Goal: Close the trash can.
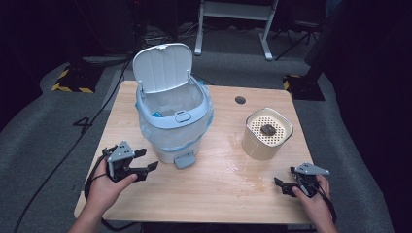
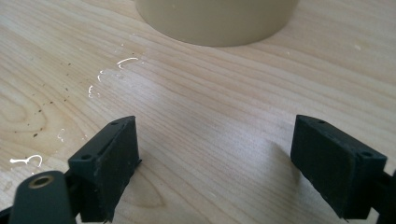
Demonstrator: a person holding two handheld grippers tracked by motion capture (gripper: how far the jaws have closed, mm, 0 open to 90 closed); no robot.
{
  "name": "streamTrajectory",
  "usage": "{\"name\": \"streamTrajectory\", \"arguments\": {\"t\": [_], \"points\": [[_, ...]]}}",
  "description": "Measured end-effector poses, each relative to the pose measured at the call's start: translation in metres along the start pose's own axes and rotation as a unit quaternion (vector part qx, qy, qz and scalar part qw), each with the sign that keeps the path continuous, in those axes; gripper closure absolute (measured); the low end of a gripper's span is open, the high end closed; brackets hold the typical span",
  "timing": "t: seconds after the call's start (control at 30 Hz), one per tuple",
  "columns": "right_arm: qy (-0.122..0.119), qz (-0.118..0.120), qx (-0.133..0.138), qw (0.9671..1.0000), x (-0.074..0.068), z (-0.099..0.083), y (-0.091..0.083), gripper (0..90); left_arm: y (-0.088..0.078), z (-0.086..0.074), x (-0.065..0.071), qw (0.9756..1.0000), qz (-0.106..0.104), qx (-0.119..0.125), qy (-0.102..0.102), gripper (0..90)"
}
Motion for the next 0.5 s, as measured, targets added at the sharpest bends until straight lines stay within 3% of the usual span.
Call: {"name": "streamTrajectory", "arguments": {"t": [0.03,0.2,0.37,0.5], "points": [[0.012,-0.003,-0.003,0.9999,0.0,-0.001,0.0,15.2,-0.002,0.003,-0.002,1.0,0.001,0.003,-0.002,34.0],[0.012,-0.005,-0.003,0.9999,0.0,0.0,0.001,14.2,-0.013,0.031,-0.01,0.9992,-0.003,0.038,-0.009,38.7],[0.012,-0.005,-0.003,0.9999,0.0,0.0,0.001,14.2,-0.028,0.069,-0.022,0.9967,-0.007,0.08,-0.011,40.0],[0.012,-0.005,-0.003,0.9999,0.0,0.0,0.001,14.2,-0.038,0.091,-0.032,0.9959,-0.005,0.089,-0.013,41.1]]}}
Point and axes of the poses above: each handheld gripper's, and its own axes: y roughly forward along the jaws, z roughly out of its top, x roughly to its right, the point moved 6 cm from there along y, roughly forward along the jaws, and after that the axes turned 12 degrees about x, right-handed, at the moved point
